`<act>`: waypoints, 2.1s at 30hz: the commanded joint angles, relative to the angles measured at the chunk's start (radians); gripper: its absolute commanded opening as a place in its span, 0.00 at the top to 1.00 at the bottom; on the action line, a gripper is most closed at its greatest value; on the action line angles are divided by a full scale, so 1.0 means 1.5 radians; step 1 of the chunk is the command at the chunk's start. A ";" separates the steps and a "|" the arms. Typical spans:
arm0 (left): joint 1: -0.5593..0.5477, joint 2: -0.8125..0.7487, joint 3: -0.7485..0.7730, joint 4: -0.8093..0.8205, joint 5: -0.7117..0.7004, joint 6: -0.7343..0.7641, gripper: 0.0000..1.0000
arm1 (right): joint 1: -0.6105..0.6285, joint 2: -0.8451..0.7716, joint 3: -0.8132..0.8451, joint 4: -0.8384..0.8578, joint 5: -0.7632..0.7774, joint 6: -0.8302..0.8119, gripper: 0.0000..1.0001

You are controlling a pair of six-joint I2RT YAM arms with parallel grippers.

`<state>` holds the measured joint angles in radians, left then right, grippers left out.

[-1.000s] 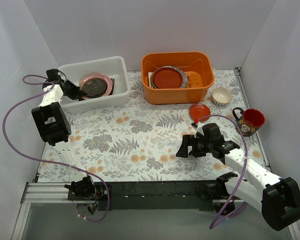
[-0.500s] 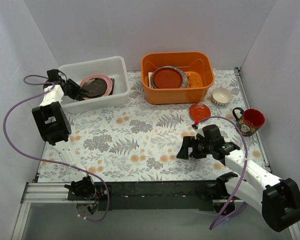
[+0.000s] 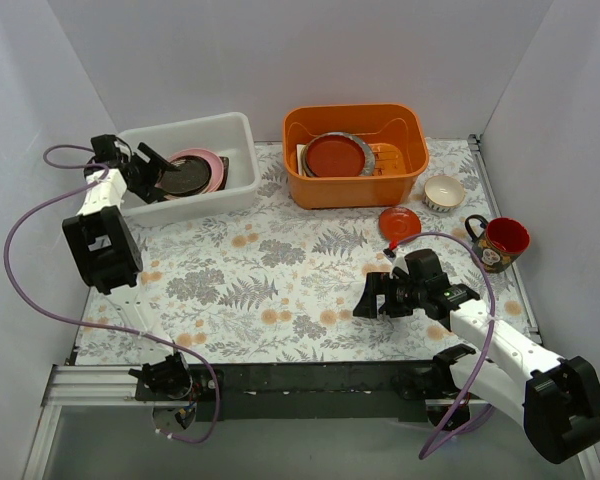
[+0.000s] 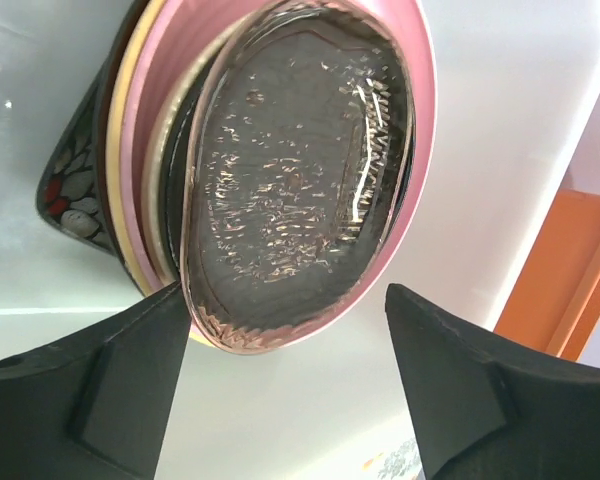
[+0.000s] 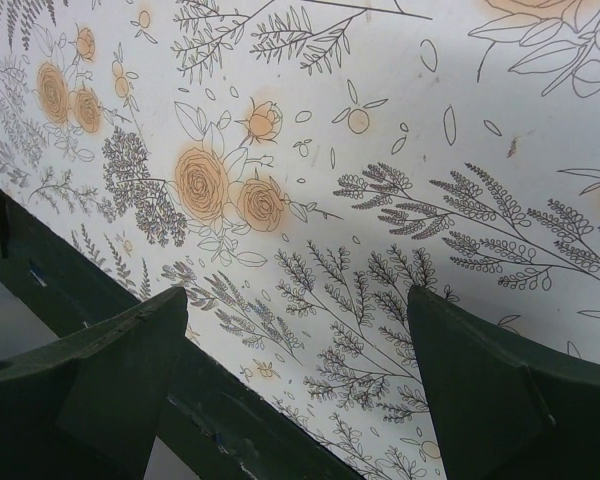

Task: Place the plates into the plastic bin on the countertop
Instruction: Place the plate in the plastic bin, then pick up the plate at the center of the board.

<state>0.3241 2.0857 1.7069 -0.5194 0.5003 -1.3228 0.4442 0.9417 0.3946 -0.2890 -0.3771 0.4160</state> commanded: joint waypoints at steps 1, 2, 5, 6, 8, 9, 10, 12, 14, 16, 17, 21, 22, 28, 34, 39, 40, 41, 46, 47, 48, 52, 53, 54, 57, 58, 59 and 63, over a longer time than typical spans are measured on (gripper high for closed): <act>0.005 -0.089 -0.005 -0.026 -0.034 0.029 0.21 | -0.005 0.000 0.029 0.020 -0.010 0.007 0.02; 0.005 -0.094 -0.002 -0.031 -0.034 0.030 0.20 | -0.006 0.002 0.031 0.020 -0.011 0.008 0.02; 0.004 -0.113 -0.003 -0.036 -0.024 0.029 0.17 | -0.007 0.015 0.049 0.022 -0.010 0.009 0.02; 0.004 -0.116 -0.004 -0.037 -0.022 0.027 0.16 | -0.007 0.022 0.055 0.022 -0.009 0.009 0.02; 0.004 -0.114 0.001 -0.040 -0.005 0.024 0.14 | -0.007 0.027 0.070 0.019 -0.006 0.008 0.02; 0.003 -0.108 0.007 -0.058 0.000 0.024 0.14 | -0.007 0.031 0.074 0.018 -0.006 0.007 0.02; 0.004 -0.101 0.012 -0.064 0.004 0.028 0.14 | -0.008 0.033 0.078 0.015 -0.005 0.006 0.02; 0.003 -0.104 0.019 -0.074 -0.001 0.029 0.14 | -0.009 0.033 0.091 0.011 0.004 0.006 0.02; 0.004 -0.128 0.010 -0.072 -0.011 0.029 0.13 | -0.012 0.032 0.100 0.002 0.014 0.008 0.02; 0.004 -0.150 0.006 -0.072 -0.033 0.033 0.13 | -0.015 0.026 0.105 -0.001 0.036 0.023 0.02; 0.003 -0.170 0.006 -0.074 -0.040 0.039 0.13 | -0.022 0.023 0.106 0.003 0.048 0.032 0.02; -0.007 -0.226 0.014 -0.100 -0.077 0.068 0.12 | -0.053 0.003 0.097 0.031 0.068 0.103 0.02; -0.011 -0.239 0.012 -0.101 -0.082 0.071 0.12 | -0.069 0.002 0.094 0.046 0.067 0.114 0.02; -0.077 -0.321 -0.006 -0.123 -0.130 0.104 0.10 | -0.150 0.017 0.072 0.093 0.047 0.217 0.02; -0.127 -0.392 -0.048 -0.147 -0.148 0.117 0.09 | -0.173 0.005 0.068 0.101 0.102 0.293 0.02; -0.154 -0.456 -0.137 -0.119 -0.105 0.102 0.08 | -0.177 -0.068 0.032 0.090 0.248 0.399 0.05; -0.158 -0.464 -0.152 -0.111 -0.094 0.100 0.08 | -0.178 -0.084 0.021 0.099 0.280 0.414 0.07; -0.165 -0.474 -0.176 -0.106 -0.083 0.101 0.06 | -0.179 -0.105 -0.003 0.109 0.305 0.442 0.07; -0.197 -0.502 -0.229 -0.090 -0.036 0.104 0.02 | -0.179 -0.089 -0.054 0.173 0.324 0.511 0.10; -0.206 -0.508 -0.234 -0.084 -0.035 0.106 0.02 | -0.179 -0.079 -0.063 0.186 0.318 0.535 0.10; -0.207 -0.518 -0.243 -0.082 -0.034 0.106 0.02 | -0.180 -0.070 -0.082 0.226 0.312 0.549 0.11; -0.229 -0.541 -0.255 -0.074 -0.015 0.109 0.02 | -0.181 -0.020 -0.111 0.329 0.301 0.579 0.12; -0.229 -0.544 -0.257 -0.073 -0.009 0.111 0.02 | -0.180 -0.012 -0.109 0.349 0.308 0.572 0.12; -0.230 -0.546 -0.259 -0.072 -0.005 0.112 0.02 | -0.181 -0.005 -0.106 0.353 0.314 0.569 0.12; -0.230 -0.555 -0.267 -0.068 0.014 0.114 0.02 | -0.180 0.016 -0.093 0.372 0.341 0.557 0.12; -0.230 -0.558 -0.272 -0.065 0.019 0.114 0.02 | -0.181 0.026 -0.093 0.378 0.353 0.557 0.12; -0.230 -0.559 -0.273 -0.062 0.023 0.114 0.02 | -0.181 0.029 -0.098 0.399 0.357 0.562 0.12; -0.230 -0.563 -0.281 -0.057 0.038 0.111 0.02 | -0.183 0.056 -0.120 0.457 0.368 0.583 0.13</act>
<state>-0.0212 1.2762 1.3018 -0.6212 0.5114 -1.1675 0.1764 0.9951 0.2298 0.2436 0.1139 1.2518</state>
